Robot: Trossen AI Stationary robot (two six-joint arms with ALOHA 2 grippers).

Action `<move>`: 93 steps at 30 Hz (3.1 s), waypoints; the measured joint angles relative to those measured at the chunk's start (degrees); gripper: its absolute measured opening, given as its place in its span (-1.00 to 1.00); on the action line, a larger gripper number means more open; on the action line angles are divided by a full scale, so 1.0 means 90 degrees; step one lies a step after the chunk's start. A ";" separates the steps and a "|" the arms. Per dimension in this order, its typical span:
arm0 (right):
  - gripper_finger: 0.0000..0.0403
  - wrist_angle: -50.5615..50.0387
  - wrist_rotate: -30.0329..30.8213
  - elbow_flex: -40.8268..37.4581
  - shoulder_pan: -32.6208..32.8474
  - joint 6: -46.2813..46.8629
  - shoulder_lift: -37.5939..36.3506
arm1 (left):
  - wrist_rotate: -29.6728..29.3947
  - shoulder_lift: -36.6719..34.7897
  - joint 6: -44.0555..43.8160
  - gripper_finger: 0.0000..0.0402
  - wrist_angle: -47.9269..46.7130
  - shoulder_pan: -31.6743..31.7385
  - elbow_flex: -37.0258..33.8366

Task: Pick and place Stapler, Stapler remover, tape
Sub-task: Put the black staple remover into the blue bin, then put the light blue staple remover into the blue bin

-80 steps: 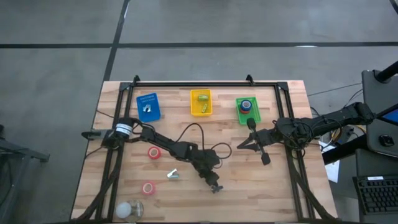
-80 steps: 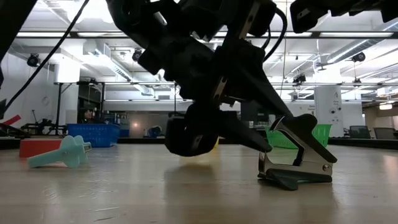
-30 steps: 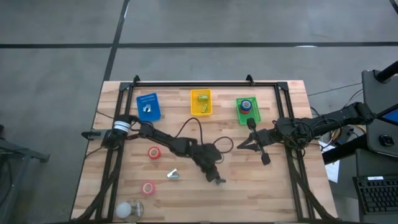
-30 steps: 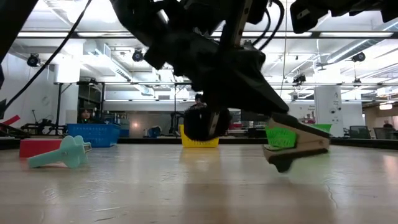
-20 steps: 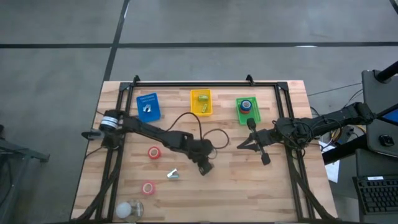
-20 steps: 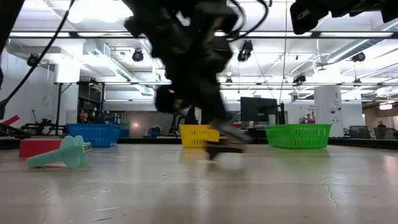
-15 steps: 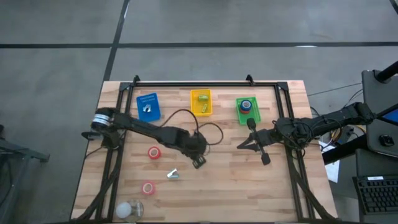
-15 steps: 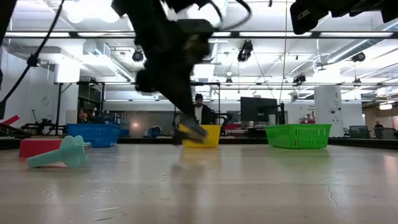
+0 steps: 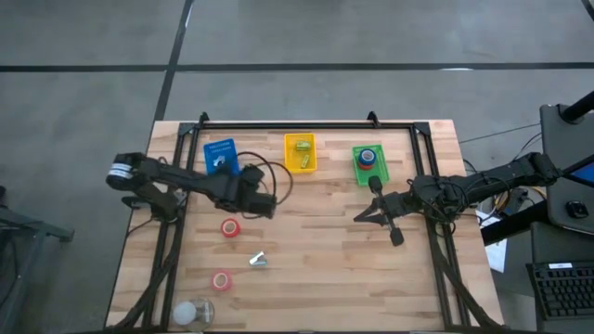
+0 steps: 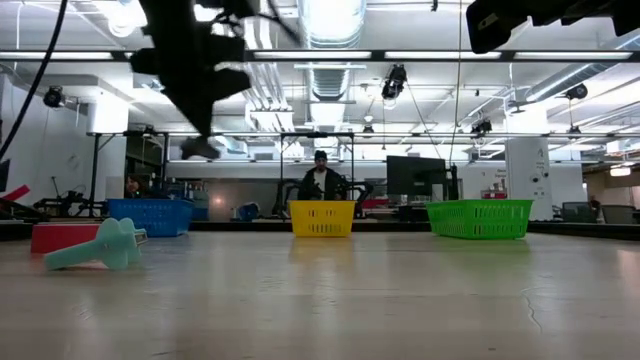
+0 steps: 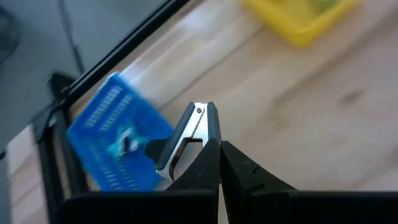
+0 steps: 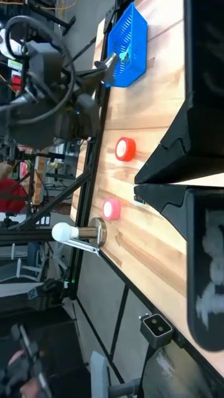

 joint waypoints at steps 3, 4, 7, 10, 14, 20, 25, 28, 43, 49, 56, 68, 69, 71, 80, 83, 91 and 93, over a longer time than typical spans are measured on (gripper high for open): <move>-0.96 0.0000 0.0000 0.0000 0.0002 -0.0002 0.0000 | -0.0037 -0.0206 -0.0134 -0.97 0.0008 0.0245 -0.0462; -0.96 0.0000 0.0000 0.0000 0.0002 -0.0003 0.0000 | -0.0038 -0.0267 -0.0168 -0.97 0.0028 0.0353 -0.0621; -0.96 0.0000 0.0000 0.0000 0.0002 -0.0022 0.0000 | -0.0052 -0.0478 -0.0270 -0.97 0.0139 0.0743 -0.1053; -0.96 0.0005 0.0000 0.0000 0.0001 -0.0018 0.0001 | -0.0006 -0.0653 -0.0205 -0.98 0.0550 0.1199 -0.1495; -0.96 0.0010 0.0000 0.0000 0.0002 -0.0032 0.0001 | 0.0434 -0.0828 0.0503 -0.98 0.1501 0.1930 -0.2003; -0.96 0.0007 0.0001 0.0000 0.0001 -0.0044 0.0001 | 0.0565 -0.0873 0.1151 -0.94 0.2031 0.2712 -0.2265; -0.96 0.0005 0.0002 -0.0010 0.0002 -0.0094 0.0000 | 0.0509 -0.0867 0.1499 -0.97 0.2311 0.3103 -0.2265; -0.96 0.0003 0.0002 -0.0024 0.0002 -0.0098 0.0000 | 0.0517 -0.0867 0.1821 -0.97 0.2743 0.3273 -0.2315; -0.96 0.0007 0.0005 -0.0024 0.0000 -0.0070 0.0002 | 0.0599 -0.0862 0.2132 -0.93 0.3222 0.3769 -0.2826; -0.96 0.0014 0.0059 -0.0024 0.0002 -0.0068 0.0000 | 0.0377 -0.0861 0.2155 -0.85 0.3321 0.3774 -0.2848; -0.96 0.0012 0.0172 -0.0033 0.0000 -0.0052 0.0000 | 0.0640 -0.0862 0.2285 -0.67 0.3300 0.3783 -0.2828; -0.96 0.0007 0.0172 -0.0046 0.0000 -0.0098 0.0000 | 0.1517 -0.1538 0.2366 -0.57 0.3323 0.2695 -0.2131; -0.96 0.0009 0.0172 -0.0046 0.0000 -0.0102 0.0001 | 0.1678 -0.1590 0.2190 -0.58 0.3362 0.2541 -0.2113; -0.96 0.0007 0.0172 -0.0046 0.0000 -0.0104 0.0001 | 0.2092 -0.1653 0.2095 -0.57 0.3514 0.2236 -0.2107; -0.96 0.0010 0.0170 -0.0046 0.0000 -0.0068 0.0000 | 0.3761 -0.1605 0.2298 -0.58 0.4171 0.0830 -0.2155; -0.96 0.0010 0.0170 -0.0046 0.0000 -0.0067 0.0000 | 0.3790 -0.1583 0.2600 -0.57 0.4244 0.0214 -0.2244; -0.96 0.0017 0.0170 -0.0046 0.0000 -0.0068 0.0000 | 0.3802 -0.1576 0.2207 -0.58 0.5100 -0.0897 -0.2619; -0.96 0.0036 0.0168 -0.0046 0.0000 -0.0047 0.0000 | 0.3846 -0.1569 0.2228 -0.58 0.5270 -0.1151 -0.2701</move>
